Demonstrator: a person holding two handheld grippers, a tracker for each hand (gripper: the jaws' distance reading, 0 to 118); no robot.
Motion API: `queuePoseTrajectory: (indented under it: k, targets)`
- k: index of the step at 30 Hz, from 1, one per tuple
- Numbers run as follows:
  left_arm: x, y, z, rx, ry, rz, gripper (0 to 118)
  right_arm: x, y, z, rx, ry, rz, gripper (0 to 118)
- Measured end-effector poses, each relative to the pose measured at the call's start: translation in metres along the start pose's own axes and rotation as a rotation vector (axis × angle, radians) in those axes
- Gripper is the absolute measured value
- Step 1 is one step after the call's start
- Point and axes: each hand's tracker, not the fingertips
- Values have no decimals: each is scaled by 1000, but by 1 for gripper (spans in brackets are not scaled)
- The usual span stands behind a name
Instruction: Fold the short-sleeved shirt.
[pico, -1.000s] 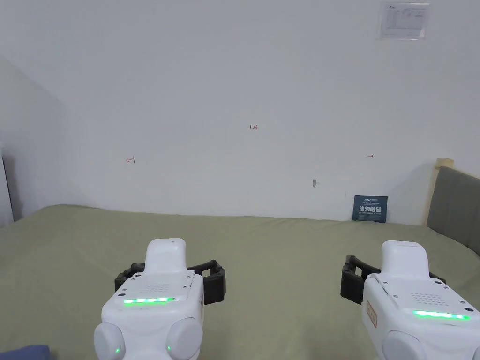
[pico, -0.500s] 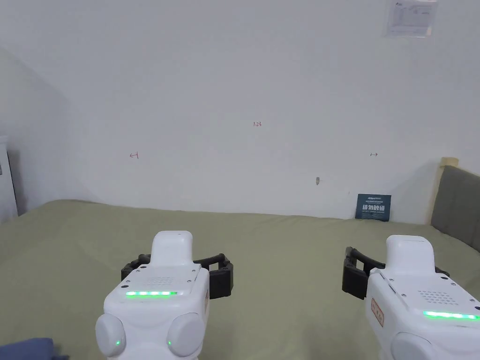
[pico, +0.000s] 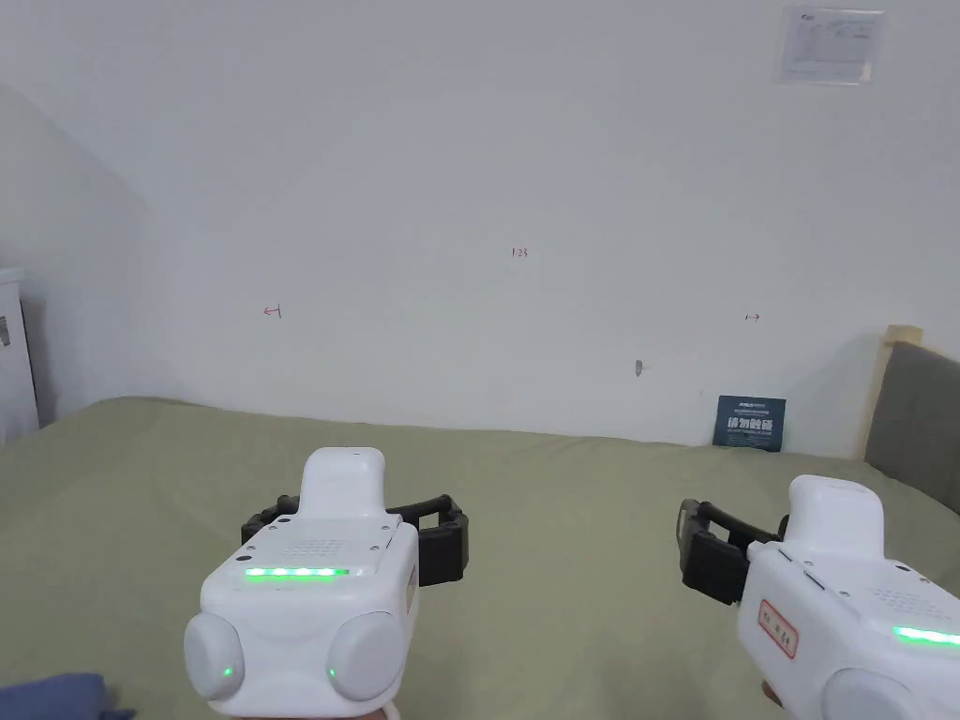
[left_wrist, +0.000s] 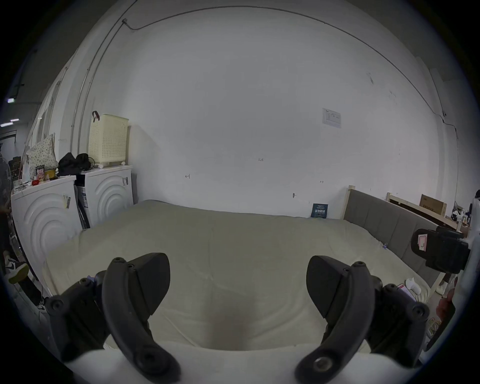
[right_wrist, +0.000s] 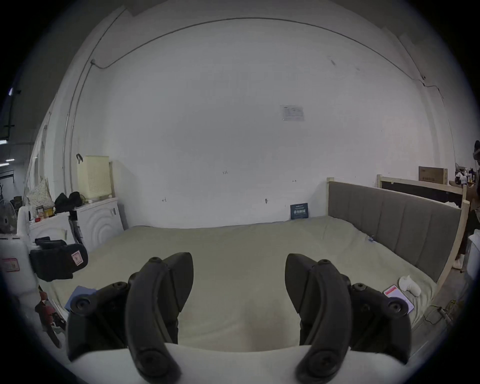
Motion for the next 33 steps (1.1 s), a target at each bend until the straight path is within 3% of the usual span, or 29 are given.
queuePoseTrajectory:
  k: [5,9,13,24,33]
  targets:
    - [1,-3,1,-11,-15,1,109,-1,5,1,-48,-69,13,78]
    - [2,-4,-1,-25,-25,4,109,4,5,-1,-91,-29,3,78]
    - [3,-4,-3,-29,-22,-8,109,-1,6,-4,-104,-90,28,78]
    - [1,-1,-4,-32,-17,5,109,2,4,-12,-149,-145,33,78]
    - [-1,2,-3,-30,-20,18,109,5,13,-10,-165,-81,-27,77]
